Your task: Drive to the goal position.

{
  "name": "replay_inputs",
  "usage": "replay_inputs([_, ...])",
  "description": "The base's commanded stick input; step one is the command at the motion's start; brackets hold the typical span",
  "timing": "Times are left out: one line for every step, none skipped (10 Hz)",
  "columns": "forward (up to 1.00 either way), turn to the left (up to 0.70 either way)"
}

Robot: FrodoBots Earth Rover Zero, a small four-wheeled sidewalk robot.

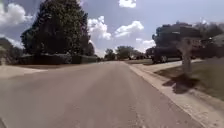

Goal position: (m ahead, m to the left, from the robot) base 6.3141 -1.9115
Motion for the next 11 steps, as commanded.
replay_inputs([0.70,0.00])
replay_inputs([0.70,0.00])
replay_inputs([0.70,0.00])
replay_inputs([0.70,0.00])
replay_inputs([0.70,0.00])
replay_inputs([0.70,0.00])
replay_inputs([0.70,0.00])
replay_inputs([0.70,0.00])
replay_inputs([0.70,0.00])
replay_inputs([0.70,0.00])
replay_inputs([0.70,0.00])
